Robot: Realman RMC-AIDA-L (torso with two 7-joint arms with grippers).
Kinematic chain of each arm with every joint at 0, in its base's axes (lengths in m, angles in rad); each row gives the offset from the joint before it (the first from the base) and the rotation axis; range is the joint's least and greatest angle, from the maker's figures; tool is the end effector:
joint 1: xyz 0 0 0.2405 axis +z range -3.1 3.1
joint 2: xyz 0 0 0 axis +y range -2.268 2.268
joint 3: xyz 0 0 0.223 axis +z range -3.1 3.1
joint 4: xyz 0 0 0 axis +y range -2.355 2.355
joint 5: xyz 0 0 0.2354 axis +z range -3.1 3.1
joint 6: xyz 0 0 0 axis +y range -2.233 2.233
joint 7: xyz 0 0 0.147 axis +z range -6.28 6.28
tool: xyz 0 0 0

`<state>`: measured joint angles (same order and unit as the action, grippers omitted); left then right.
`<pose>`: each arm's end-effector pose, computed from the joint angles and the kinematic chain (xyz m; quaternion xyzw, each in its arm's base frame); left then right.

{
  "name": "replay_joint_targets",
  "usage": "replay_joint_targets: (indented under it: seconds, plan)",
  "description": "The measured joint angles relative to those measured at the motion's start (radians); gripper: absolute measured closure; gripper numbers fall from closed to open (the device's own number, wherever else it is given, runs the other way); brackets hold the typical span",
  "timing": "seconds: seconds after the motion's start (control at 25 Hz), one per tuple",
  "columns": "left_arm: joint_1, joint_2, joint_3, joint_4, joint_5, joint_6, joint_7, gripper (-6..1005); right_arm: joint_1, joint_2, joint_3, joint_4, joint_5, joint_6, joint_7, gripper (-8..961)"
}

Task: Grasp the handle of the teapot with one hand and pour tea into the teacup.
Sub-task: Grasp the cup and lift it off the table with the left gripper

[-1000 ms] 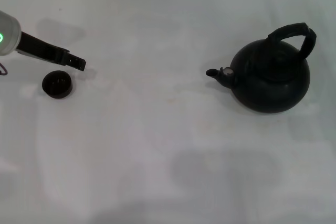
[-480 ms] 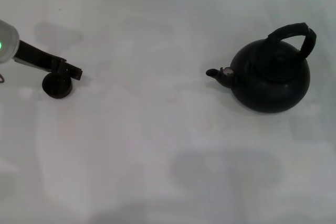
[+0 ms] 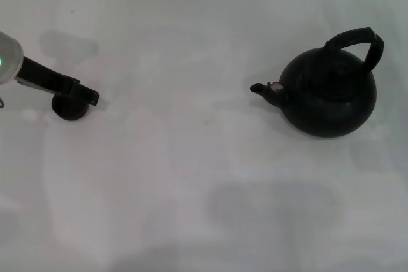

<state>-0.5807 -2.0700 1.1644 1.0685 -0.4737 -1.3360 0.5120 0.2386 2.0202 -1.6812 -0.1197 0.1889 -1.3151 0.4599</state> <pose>-0.2422 0.3821 0.0264 -0.8269 -0.4904 0.1302 0.2426 0.3797 0.2706 0.0402 -0.6414 0.2924 0.3462 0.6191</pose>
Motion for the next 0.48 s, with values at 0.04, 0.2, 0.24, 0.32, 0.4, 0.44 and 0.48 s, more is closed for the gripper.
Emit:
replay_joint_targets:
  seconds: [0.04, 0.2, 0.24, 0.32, 0.4, 0.44, 0.48]
  plan:
    - [0.000, 0.000, 0.000, 0.000, 0.000, 0.000, -0.001, 164, 0.000, 0.000, 0.000, 0.000, 0.000, -0.001, -0.001, 83]
    - [0.000, 0.000, 0.000, -0.001, 0.002, -0.002, -0.003, 165, 0.001, 0.000, 0.000, 0.000, 0.000, -0.003, -0.004, 83]
    - [0.000, 0.001, 0.000, -0.004, 0.003, -0.002, -0.003, 165, 0.001, 0.000, 0.000, 0.000, 0.000, -0.003, -0.003, 83]
    - [-0.002, 0.001, 0.000, -0.012, 0.006, -0.003, -0.004, 165, 0.001, 0.000, 0.000, 0.000, 0.000, -0.003, -0.003, 83]
    - [-0.006, 0.002, 0.000, -0.023, 0.007, -0.003, -0.002, 165, 0.001, 0.000, 0.000, 0.000, 0.000, -0.002, -0.003, 82]
    - [-0.008, 0.003, 0.000, -0.027, 0.008, -0.003, -0.001, 164, 0.001, 0.000, 0.000, 0.000, 0.000, -0.001, -0.003, 82]
    - [-0.009, 0.004, 0.000, -0.030, 0.008, -0.003, 0.000, 164, 0.002, 0.000, 0.000, 0.000, 0.000, 0.001, -0.003, 82]
